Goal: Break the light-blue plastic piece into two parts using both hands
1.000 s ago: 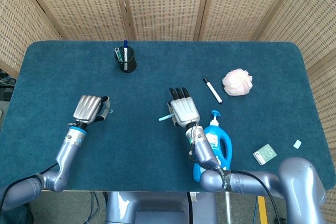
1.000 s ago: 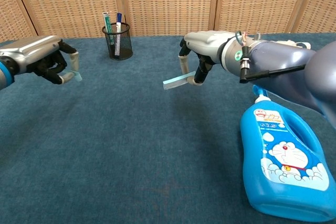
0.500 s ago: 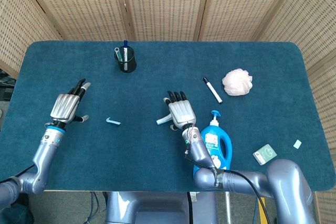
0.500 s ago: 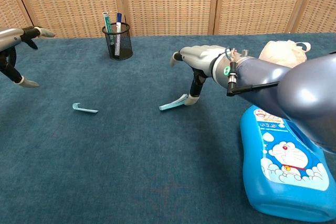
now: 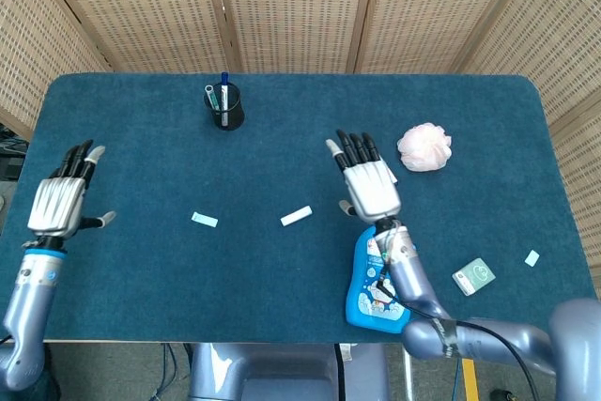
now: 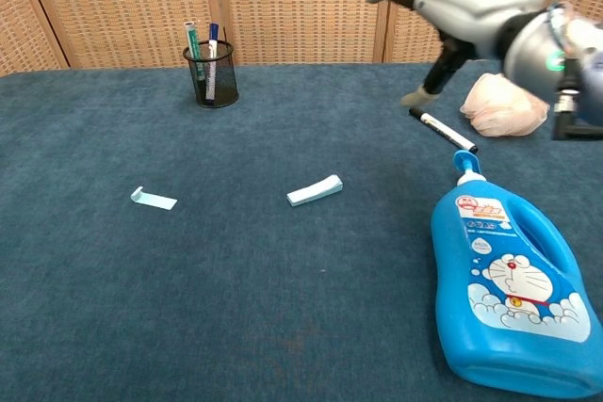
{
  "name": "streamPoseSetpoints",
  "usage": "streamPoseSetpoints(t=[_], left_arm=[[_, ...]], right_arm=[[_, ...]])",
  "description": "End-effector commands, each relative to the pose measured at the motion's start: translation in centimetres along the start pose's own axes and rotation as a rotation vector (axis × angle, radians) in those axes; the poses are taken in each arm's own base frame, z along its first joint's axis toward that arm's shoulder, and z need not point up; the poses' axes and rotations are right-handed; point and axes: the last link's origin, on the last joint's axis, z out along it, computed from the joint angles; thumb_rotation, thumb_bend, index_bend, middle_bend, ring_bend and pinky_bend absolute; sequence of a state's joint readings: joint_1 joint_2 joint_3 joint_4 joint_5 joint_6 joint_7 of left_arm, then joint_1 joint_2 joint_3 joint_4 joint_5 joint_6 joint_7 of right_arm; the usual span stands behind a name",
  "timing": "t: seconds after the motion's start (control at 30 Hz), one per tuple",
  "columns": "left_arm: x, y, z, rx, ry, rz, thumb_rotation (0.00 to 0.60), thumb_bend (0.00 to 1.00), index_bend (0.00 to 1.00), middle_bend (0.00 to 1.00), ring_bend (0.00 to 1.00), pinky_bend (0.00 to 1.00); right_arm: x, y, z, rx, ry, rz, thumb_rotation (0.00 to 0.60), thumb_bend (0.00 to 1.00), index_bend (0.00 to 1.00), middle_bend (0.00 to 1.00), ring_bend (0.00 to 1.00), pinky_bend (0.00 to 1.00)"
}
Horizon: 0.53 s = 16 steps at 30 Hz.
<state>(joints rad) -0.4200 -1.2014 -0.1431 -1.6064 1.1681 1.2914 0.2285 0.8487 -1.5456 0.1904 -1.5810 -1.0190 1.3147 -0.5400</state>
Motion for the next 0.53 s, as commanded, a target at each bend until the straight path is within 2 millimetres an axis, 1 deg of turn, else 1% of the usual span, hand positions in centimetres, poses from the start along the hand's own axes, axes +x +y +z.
streamPoseSetpoints(t=[0.03, 0.1, 0.13, 0.2, 0.23, 0.37, 0.47, 0.53], left_arm=[[0.3, -1.8, -3.4, 0.03, 0.027, -0.03, 0.6, 0.0, 0.0, 0.0, 0.0, 0.26], [0.1, -2.4, -4.8, 0.04, 0.037, -0.061, 0.6, 0.0, 0.0, 0.0, 0.0, 0.25], [0.1, -2.8, -5.8, 0.047, 0.046, -0.084, 0.6, 0.0, 0.0, 0.0, 0.0, 0.23], [0.0, -3.4, -7.6, 0.06, 0.061, -0.117, 0.6, 0.0, 0.0, 0.0, 0.0, 0.18], [-0.1, -3.7, -8.4, 0.065, 0.065, -0.128, 0.6, 0.0, 0.0, 0.0, 0.0, 0.15], [-0.4, -4.2, -10.8, 0.08, 0.06, -0.164, 0.6, 0.0, 0.0, 0.0, 0.0, 0.01], [-0.6, -4.6, -12.3, 0.094, 0.064, -0.18, 0.6, 0.0, 0.0, 0.0, 0.0, 0.0], [-0.7, -4.7, -12.8, 0.097, 0.067, -0.181, 0.6, 0.0, 0.0, 0.0, 0.0, 0.0]], right_arm=[[0.7, 7.9, -5.6, -0.007, 0.075, -0.036, 0.6, 0.0, 0.0, 0.0, 0.0, 0.0], [0.6, 9.8, -6.9, -0.01, 0.089, -0.028, 0.6, 0.0, 0.0, 0.0, 0.0, 0.0], [0.5, 11.0, -8.0, -0.02, 0.098, -0.023, 0.6, 0.0, 0.0, 0.0, 0.0, 0.0], [0.5, 12.6, -10.2, -0.045, 0.112, 0.003, 0.6, 0.0, 0.0, 0.0, 0.0, 0.0], [0.4, 13.2, -11.3, -0.058, 0.114, 0.018, 0.6, 0.0, 0.0, 0.0, 0.0, 0.0], [0.5, 14.3, -14.6, -0.108, 0.108, 0.069, 0.6, 0.0, 0.0, 0.0, 0.0, 0.0], [0.7, 14.7, -17.2, -0.156, 0.092, 0.111, 0.6, 0.0, 0.0, 0.0, 0.0, 0.0], [0.8, 14.7, -18.2, -0.174, 0.084, 0.118, 0.6, 0.0, 0.0, 0.0, 0.0, 0.0]])
